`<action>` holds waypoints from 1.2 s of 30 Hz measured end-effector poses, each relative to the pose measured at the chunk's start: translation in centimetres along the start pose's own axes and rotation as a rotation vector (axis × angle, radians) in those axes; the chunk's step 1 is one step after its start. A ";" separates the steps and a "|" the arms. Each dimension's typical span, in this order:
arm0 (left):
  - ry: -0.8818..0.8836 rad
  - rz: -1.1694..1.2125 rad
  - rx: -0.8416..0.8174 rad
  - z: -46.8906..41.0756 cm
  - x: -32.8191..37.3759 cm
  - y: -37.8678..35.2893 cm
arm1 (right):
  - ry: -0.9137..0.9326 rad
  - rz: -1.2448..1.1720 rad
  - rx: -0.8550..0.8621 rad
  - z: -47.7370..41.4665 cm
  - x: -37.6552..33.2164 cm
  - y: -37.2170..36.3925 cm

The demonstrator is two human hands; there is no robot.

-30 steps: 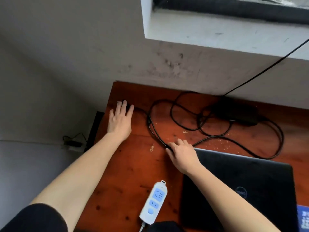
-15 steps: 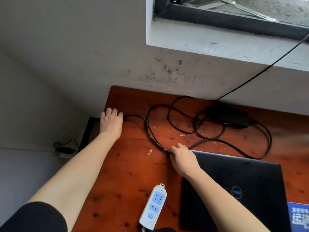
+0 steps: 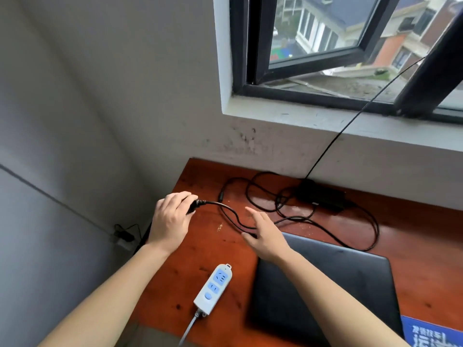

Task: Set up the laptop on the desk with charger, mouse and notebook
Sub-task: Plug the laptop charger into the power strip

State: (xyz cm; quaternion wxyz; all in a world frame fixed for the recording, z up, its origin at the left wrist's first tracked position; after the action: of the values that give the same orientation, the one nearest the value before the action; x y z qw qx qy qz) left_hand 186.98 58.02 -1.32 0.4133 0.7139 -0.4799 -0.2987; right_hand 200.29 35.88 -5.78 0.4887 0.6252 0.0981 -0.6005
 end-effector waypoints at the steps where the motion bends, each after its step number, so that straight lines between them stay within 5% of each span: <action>1: -0.001 -0.003 0.040 0.3 0.9 1.4 | 0.054 -0.017 0.003 0.5 -0.8 0.2; 7: 0.032 -0.064 0.163 4.4 5.4 6.9 | 0.248 -0.324 0.048 5.6 -4.2 0.8; 10: -0.025 -0.131 0.139 8.2 7.2 8.0 | 0.153 -0.645 -0.151 8.6 -4.1 0.0; 14: -0.263 -0.147 0.076 11.6 9.1 8.6 | 0.000 -0.503 -0.318 12.3 -1.9 -0.9; 17: -0.266 -0.022 0.047 12.0 9.9 8.1 | -0.073 -0.586 -0.341 14.0 -0.6 -1.1; 19: -0.119 0.029 -0.074 12.0 9.8 6.7 | -0.128 -0.680 -0.273 14.5 -0.5 -0.6; 22: 0.176 -0.011 -0.481 12.5 8.1 2.9 | -0.201 -0.782 -0.181 15.0 -0.3 -0.3; 27: 0.149 -0.085 -1.023 14.5 7.3 -3.2 | -0.408 -1.060 -0.062 16.0 1.0 -1.1; 33: 0.113 -0.025 -1.100 16.9 7.2 -6.6 | -0.380 -1.307 -0.062 16.2 0.4 -3.4; 36: 0.239 0.036 -1.096 17.3 7.2 -6.6 | -0.458 -1.372 -0.156 16.2 -0.3 -4.4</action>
State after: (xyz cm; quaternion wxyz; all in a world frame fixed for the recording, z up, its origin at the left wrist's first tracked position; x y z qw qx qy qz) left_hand 178.24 47.39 -15.61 0.7804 0.4156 -0.2162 -0.4142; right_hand 186.45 26.45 -4.46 0.0538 0.2450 0.4059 -0.8788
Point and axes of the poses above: each hand's wrist, its own z-axis away from the middle knuckle, its own y-axis out of the back of the hand, x = y × z, the point moved 3 cm from there along -z, towards the middle knuckle, and after that the axes turned 14 degrees about -z, right-handed, at the moved point
